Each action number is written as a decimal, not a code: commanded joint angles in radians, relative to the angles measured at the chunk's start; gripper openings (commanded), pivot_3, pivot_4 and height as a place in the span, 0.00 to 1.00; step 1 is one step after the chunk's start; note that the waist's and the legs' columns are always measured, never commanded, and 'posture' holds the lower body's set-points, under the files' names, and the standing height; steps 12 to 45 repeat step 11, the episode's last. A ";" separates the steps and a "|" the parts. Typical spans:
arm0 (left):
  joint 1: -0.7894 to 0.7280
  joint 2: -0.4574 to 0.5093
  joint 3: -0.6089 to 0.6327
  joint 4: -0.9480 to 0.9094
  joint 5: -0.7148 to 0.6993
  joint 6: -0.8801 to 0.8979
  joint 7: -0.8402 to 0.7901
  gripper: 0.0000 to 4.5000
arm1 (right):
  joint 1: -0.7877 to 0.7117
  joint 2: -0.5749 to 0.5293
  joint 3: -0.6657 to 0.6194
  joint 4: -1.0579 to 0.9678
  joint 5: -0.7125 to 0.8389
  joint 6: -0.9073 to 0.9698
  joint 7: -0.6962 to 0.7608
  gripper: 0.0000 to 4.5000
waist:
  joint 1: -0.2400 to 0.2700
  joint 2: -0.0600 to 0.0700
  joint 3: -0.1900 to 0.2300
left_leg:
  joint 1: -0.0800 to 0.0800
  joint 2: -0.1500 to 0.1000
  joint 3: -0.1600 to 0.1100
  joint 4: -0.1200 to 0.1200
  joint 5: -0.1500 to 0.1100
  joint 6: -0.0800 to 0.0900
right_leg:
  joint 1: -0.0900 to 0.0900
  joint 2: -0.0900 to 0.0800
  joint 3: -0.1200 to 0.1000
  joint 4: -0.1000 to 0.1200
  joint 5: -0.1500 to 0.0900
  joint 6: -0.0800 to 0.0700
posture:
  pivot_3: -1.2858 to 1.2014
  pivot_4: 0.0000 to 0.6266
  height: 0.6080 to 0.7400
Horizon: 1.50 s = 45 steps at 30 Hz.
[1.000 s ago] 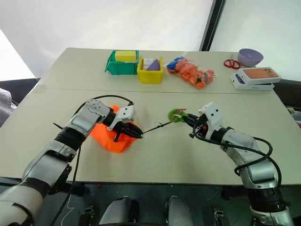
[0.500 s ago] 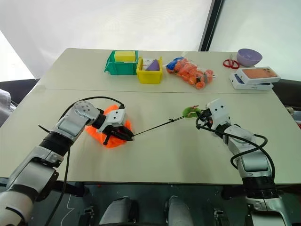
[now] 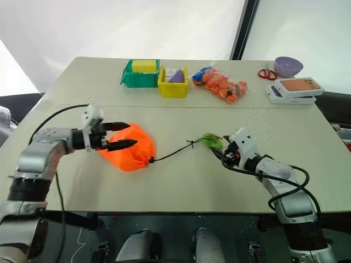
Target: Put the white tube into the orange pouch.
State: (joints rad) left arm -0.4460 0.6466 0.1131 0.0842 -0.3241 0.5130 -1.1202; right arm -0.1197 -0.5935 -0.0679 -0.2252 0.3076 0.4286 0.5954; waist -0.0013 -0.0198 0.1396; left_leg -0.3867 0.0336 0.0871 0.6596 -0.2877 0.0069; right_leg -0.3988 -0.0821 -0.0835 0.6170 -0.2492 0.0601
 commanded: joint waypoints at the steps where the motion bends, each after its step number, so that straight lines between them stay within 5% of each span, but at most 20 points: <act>1: 0.112 0.003 0.146 -0.086 -0.031 -0.019 0.134 0.93 | 0.029 0.017 -0.089 0.012 0.069 -0.068 0.051 0.72 | -0.001 0.000 0.000 | 0.002 0.000 0.000 0.000 0.000 0.000 | 0.002 0.000 0.000 -0.001 0.000 0.000 | 0.52 0.24 1.00; 11: 0.440 -0.128 0.320 -0.210 -0.046 -0.109 0.410 0.93 | 0.041 0.057 -0.126 0.092 0.148 -0.075 0.123 0.72 | -0.007 0.001 0.001 | 0.011 -0.001 0.000 -0.004 -0.002 -0.003 | 0.005 -0.007 0.000 -0.004 -0.002 -0.005 | 0.52 0.24 1.00; 45: 0.440 -0.128 0.320 -0.210 -0.046 -0.109 0.410 0.93 | 0.041 0.057 -0.126 0.092 0.148 -0.075 0.123 0.72 | -0.007 0.001 0.001 | 0.011 -0.001 0.000 -0.004 -0.002 -0.003 | 0.005 -0.007 0.000 -0.004 -0.002 -0.005 | 0.52 0.24 1.00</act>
